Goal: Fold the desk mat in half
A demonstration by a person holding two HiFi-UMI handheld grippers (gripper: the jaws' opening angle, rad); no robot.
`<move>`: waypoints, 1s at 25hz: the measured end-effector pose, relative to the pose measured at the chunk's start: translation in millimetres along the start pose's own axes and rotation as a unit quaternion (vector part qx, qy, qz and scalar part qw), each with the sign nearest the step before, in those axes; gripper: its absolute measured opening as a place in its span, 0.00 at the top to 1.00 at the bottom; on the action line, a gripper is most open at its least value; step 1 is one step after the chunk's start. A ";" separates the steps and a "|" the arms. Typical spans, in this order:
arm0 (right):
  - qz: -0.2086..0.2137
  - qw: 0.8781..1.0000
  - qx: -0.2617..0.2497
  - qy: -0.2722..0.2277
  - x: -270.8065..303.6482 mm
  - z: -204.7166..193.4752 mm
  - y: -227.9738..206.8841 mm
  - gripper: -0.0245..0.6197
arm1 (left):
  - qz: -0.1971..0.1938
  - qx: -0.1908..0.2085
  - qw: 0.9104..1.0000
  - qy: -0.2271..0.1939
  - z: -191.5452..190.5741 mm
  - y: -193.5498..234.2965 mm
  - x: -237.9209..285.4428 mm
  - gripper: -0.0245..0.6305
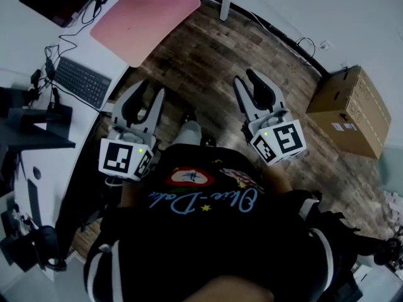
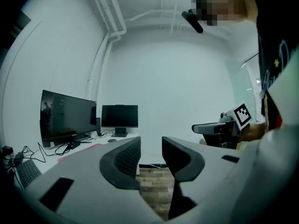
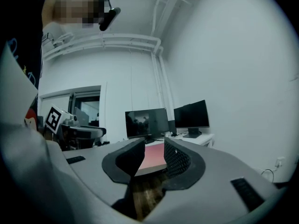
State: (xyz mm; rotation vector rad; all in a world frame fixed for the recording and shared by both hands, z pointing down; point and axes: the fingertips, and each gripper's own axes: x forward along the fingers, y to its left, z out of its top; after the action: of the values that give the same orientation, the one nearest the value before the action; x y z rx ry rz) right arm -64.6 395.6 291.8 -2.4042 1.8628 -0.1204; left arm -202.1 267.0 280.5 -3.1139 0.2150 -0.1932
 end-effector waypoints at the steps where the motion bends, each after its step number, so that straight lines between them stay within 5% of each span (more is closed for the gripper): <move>1: -0.002 1.000 0.001 0.001 1.3 -0.4 -4.9 0.81 | 0.002 -0.001 1.000 0.000 0.4 2.4 5.5 0.77; 16: -0.022 1.000 0.006 0.008 88.3 4.4 -78.4 0.80 | -0.017 0.016 1.000 -0.016 8.0 68.5 122.5 0.74; 25: 0.019 0.999 -0.001 0.027 187.9 10.3 -98.6 0.79 | 0.026 0.027 0.999 0.013 -3.8 142.2 167.5 0.74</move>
State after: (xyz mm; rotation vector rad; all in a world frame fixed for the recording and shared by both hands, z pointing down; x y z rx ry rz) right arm 78.2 238.4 294.4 -2.3885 1.9304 -0.1832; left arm -57.3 103.0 301.4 -3.0490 0.2858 -0.2353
